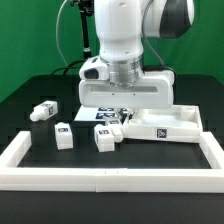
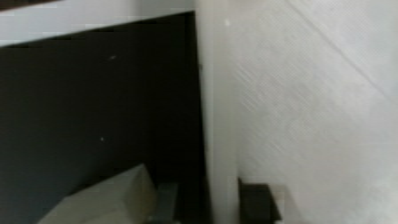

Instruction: Assemble one leg

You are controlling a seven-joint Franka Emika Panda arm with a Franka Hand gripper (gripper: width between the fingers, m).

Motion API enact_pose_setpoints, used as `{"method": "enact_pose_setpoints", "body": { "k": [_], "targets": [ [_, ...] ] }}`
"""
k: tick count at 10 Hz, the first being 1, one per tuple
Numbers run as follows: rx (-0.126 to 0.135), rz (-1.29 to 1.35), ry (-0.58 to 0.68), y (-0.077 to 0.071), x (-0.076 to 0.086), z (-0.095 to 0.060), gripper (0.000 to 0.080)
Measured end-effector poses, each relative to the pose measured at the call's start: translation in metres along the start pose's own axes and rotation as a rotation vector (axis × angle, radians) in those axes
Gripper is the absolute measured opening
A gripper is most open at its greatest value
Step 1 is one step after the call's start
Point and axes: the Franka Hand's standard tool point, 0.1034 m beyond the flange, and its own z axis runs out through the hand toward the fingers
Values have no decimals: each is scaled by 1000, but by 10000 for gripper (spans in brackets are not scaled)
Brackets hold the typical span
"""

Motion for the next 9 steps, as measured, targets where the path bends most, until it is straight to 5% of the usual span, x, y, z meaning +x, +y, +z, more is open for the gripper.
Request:
{"method": "enact_pose_setpoints", "body": {
  "k": [6,9],
  "targets": [
    [-15,-58,-22,-10,9,1,61],
    [-11,-81,-31,19,16,-4,61]
  ]
}}
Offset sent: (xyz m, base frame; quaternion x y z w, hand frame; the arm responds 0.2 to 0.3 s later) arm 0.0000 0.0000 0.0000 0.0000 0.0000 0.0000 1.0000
